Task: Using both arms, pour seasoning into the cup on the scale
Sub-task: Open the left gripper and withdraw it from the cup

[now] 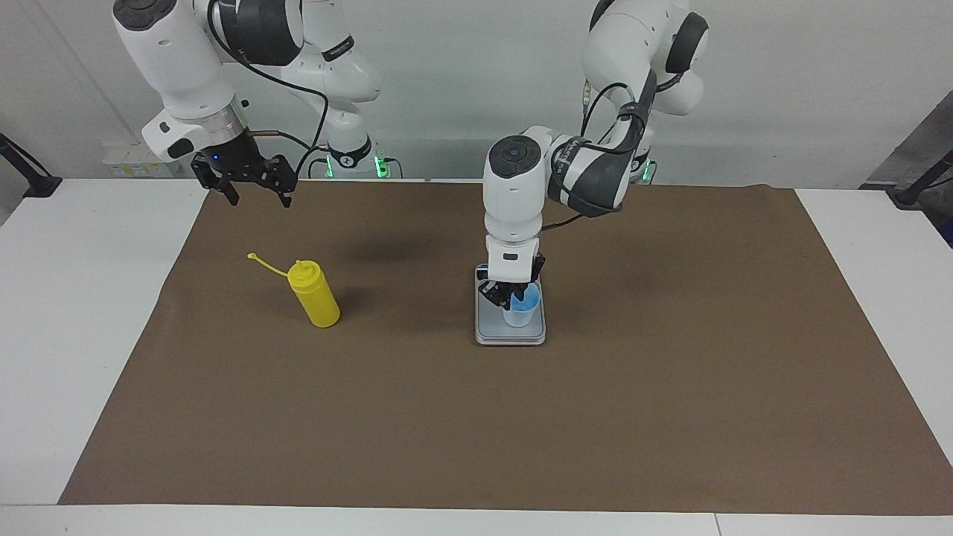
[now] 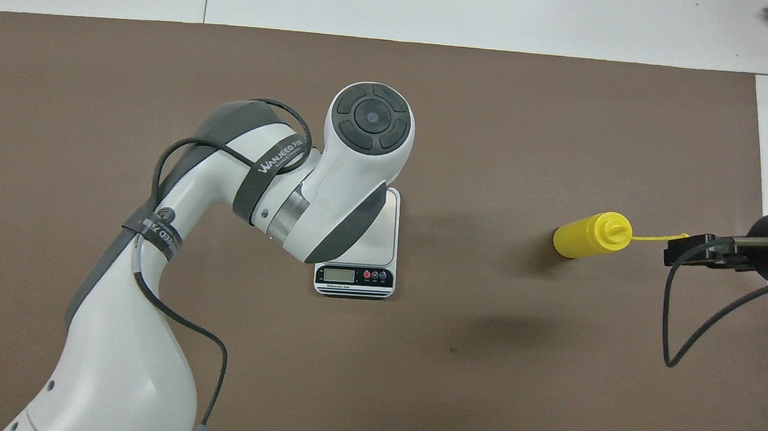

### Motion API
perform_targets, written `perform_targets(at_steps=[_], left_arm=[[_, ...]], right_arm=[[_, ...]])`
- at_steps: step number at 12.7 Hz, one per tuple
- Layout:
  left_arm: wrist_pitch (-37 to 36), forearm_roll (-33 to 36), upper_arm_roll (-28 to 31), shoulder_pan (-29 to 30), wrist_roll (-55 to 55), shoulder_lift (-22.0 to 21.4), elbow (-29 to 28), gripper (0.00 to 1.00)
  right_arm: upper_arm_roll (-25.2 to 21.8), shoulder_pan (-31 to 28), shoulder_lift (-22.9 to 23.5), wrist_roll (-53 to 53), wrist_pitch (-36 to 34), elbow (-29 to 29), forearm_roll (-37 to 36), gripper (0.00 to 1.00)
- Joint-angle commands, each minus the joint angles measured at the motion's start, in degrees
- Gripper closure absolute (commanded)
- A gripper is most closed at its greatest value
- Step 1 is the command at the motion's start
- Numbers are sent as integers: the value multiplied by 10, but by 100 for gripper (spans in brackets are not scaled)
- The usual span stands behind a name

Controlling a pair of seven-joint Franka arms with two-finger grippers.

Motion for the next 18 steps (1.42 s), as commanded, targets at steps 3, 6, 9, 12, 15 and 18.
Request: perform_targets(at_steps=[3,6,9,12,15,18], left_arm=[[-131,-52,-4,74,137,-47,38,67],[-206,-60,-4,126,256,-57,67,67],[-246,-76,-3,192,388,-76,70,67],[-282,-77,2,251,523,-89,68,68],[-274,-70,4,285,611,-106,63,67],[-210,-71,4,318,689,-142,-20,67]], right_arm=[[-12,-33,-78,-165,117,-147,55,0],[-48,-42,-89,-324,166,-194,92,0],[-72,-45,-97,-425,222,-238,148,0],[-78,-72,-91,-574,278,-275,236,0],[-78,-81,-86,-654,312,-305,319,0],[-78,-94,-48,-777,312,-310,418,0]])
